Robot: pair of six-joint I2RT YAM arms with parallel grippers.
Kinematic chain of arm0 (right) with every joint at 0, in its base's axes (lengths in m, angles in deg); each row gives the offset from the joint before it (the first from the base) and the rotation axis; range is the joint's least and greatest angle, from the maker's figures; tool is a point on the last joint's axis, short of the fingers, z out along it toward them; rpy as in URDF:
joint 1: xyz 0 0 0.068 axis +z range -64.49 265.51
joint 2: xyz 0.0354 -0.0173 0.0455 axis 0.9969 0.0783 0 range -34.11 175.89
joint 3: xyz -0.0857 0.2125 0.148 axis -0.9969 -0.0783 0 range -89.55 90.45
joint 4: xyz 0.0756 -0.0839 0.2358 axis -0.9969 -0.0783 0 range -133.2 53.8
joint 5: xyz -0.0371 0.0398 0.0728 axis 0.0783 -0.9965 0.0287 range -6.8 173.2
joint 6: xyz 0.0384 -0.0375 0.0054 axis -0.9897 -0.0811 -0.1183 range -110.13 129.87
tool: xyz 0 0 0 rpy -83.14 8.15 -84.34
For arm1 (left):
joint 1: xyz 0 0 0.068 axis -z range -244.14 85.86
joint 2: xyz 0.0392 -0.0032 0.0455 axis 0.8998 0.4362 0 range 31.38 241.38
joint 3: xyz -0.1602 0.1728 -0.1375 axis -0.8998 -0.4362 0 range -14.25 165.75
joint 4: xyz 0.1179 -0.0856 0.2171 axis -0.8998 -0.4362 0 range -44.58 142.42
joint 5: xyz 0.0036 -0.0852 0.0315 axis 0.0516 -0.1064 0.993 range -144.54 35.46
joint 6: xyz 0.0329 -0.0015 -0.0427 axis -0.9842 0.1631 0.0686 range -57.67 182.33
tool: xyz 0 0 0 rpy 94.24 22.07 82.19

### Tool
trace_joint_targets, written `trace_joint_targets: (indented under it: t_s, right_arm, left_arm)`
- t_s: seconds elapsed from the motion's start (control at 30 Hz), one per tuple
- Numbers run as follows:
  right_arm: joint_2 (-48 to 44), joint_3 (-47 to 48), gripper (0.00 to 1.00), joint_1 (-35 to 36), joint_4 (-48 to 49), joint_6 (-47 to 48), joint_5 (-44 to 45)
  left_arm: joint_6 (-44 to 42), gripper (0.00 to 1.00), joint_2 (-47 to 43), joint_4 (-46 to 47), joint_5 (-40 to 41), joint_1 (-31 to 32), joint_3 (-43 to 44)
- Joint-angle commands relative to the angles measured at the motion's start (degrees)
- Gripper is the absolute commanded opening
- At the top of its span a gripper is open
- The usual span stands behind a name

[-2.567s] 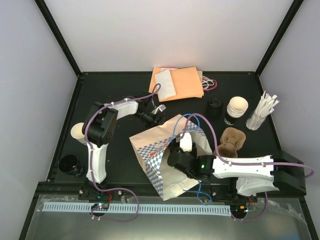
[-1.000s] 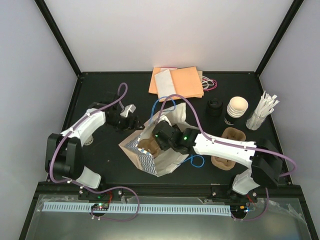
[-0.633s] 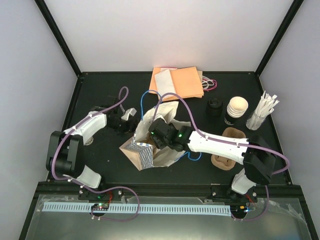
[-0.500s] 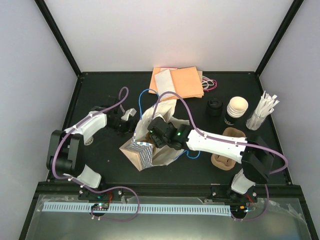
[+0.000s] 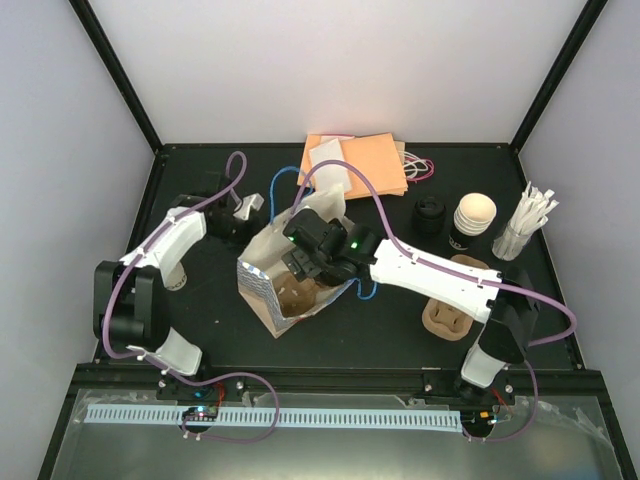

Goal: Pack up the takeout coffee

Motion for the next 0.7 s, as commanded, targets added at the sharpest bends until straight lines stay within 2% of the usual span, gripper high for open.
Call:
trace_joint_targets:
  t_s: [0.0, 0.13, 0.43, 0.67]
  right_arm:
    - [1.7, 4.2, 1.00, -0.2, -6.9, 2.1, 0.7]
    - [2.9, 6.5, 1.00, -0.2, -9.2, 2.4, 0.0]
    - [1.0, 9.1, 1.00, -0.3, -8.1, 4.7, -1.3]
    - [-0.1, 10.7, 1.00, -0.2, -5.9, 7.2, 1.5]
  left_arm:
    - [-0.7, 0.99, 0.1, -2.7, 3.2, -0.9, 2.9]
    - [1.1, 0.99, -3.8, -2.5, 8.0, -1.4, 3.9]
    - [1.4, 0.99, -17.8, -1.8, 16.5, -1.5, 7.2]
    - [1.9, 0.99, -28.9, 2.4, 15.7, -1.5, 4.9]
